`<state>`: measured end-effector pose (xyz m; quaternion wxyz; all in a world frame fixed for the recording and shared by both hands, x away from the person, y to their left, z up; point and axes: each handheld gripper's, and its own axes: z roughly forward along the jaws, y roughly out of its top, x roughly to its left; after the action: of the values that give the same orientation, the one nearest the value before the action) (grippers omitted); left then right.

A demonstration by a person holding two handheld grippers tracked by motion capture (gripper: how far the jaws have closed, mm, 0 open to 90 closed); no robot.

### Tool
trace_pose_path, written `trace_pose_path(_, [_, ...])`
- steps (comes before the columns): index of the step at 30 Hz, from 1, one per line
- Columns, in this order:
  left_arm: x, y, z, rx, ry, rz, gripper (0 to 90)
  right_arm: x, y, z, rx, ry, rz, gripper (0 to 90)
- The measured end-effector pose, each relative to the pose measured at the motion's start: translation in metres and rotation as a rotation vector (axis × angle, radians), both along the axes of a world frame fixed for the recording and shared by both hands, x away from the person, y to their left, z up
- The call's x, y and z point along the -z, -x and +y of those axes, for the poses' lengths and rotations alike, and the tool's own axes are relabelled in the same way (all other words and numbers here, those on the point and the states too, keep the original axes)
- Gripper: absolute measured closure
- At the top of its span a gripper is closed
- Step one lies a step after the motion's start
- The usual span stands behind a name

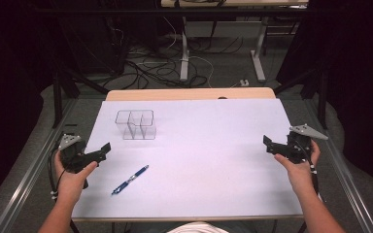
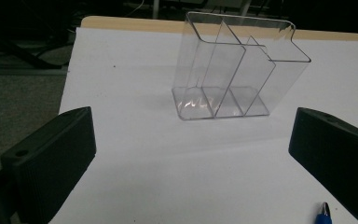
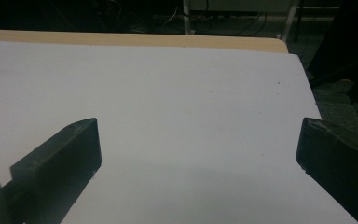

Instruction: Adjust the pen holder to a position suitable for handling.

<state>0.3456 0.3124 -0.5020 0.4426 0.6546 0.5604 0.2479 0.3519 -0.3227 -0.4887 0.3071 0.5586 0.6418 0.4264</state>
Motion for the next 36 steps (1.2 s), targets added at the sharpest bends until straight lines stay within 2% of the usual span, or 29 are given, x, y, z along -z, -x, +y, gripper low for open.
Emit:
trace_pose_path(3, [-0.002,-0.003,0.0,0.002,-0.01,-0.001,1.8,0.003,-0.001,0.0,-0.019,0.006,-0.001,0.0])
trace_pose_path(4, [-0.003,-0.004,-0.001,0.002,-0.016,-0.014,2.3,0.003,0.0,0.0,-0.024,0.008,0.018,0.0])
trace_pose_path(7, [-0.007,-0.006,-0.003,-0.002,-0.034,-0.015,3.7,0.005,-0.001,0.001,-0.026,0.003,0.02,0.0])
trace_pose_path(10, [-0.011,-0.009,-0.005,-0.012,-0.032,-0.036,16.1,0.005,-0.001,0.002,-0.022,0.007,0.011,1.7])
trace_pose_path(13, [-0.015,-0.013,-0.005,-0.011,-0.021,-0.05,18.0,0.004,0.0,0.003,-0.029,0.004,0.026,2.4])
trace_pose_path(14, [-0.016,-0.015,-0.005,-0.008,-0.016,-0.054,23.5,0.005,-0.001,0.003,-0.038,0.015,0.02,3.3])
trace_pose_path(18, [-0.024,-0.023,-0.007,-0.012,0.006,-0.069,32.8,0.005,0.0,0.004,-0.035,0.008,0.03,4.1])
trace_pose_path(19, [-0.025,-0.025,-0.008,-0.01,0.006,-0.067,34.0,0.005,0.0,0.004,-0.031,0.008,0.017,4.4])
trace_pose_path(22, [-0.03,-0.034,-0.009,-0.014,0.005,-0.046,36.7,0.004,0.0,0.004,-0.039,0.01,0.023,4.6])
trace_pose_path(25, [-0.038,-0.048,-0.01,0.01,0.004,-0.032,41.7,0.004,0.0,0.005,-0.036,0.011,0.022,5.1])
trace_pose_path(26, [-0.038,-0.048,-0.01,0.01,0.004,-0.032,43.4,0.004,0.0,0.005,-0.036,0.011,0.022,5.1])
trace_pose_path(29, [-0.044,-0.057,-0.011,0.009,-0.027,-0.016,43.9,0.006,0.0,0.006,-0.035,0.012,0.021,5.5])
trace_pose_path(33, [-0.049,-0.069,-0.012,0.012,-0.034,0.001,44.4,0.005,0.001,0.008,-0.039,0.007,0.032,5.8])
trace_pose_path(36, [-0.053,-0.076,-0.011,0.006,-0.038,0.022,49.5,0.006,0.0,0.007,-0.042,0.016,0.031,6.1])
